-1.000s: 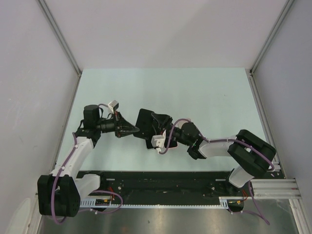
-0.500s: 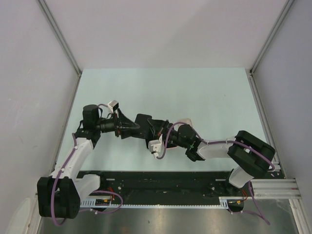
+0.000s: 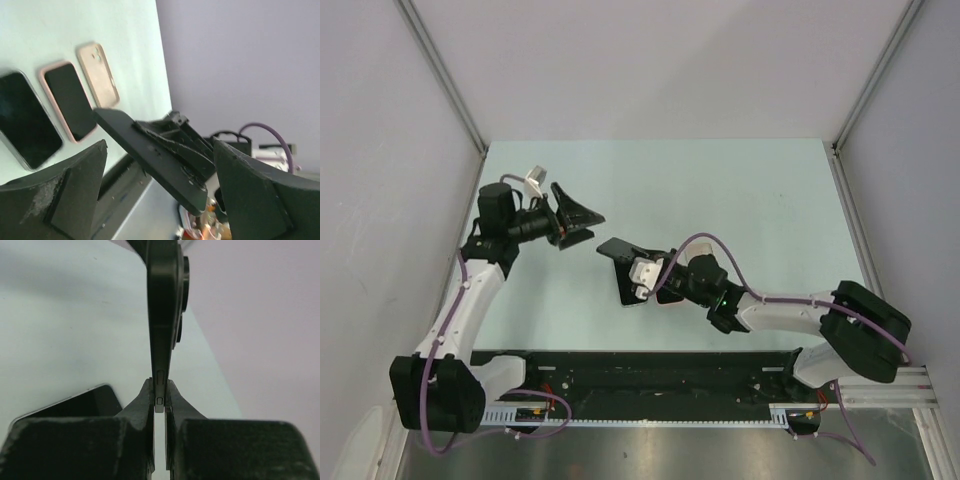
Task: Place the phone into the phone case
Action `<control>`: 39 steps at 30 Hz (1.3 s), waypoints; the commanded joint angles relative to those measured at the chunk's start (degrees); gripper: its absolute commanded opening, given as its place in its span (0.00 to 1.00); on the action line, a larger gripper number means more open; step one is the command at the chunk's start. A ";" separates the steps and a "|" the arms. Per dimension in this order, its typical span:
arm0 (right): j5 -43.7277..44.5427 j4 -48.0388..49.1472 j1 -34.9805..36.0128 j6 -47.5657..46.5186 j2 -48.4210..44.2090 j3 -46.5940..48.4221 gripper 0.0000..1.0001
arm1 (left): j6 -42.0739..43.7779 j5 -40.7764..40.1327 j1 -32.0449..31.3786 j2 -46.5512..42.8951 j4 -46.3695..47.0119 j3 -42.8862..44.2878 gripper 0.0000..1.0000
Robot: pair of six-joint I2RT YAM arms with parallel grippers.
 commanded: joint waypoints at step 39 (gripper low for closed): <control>-22.37 -102.03 -37.04 53.33 15.20 41.28 0.03 | 14.40 -29.09 -31.60 42.12 9.46 20.37 0.34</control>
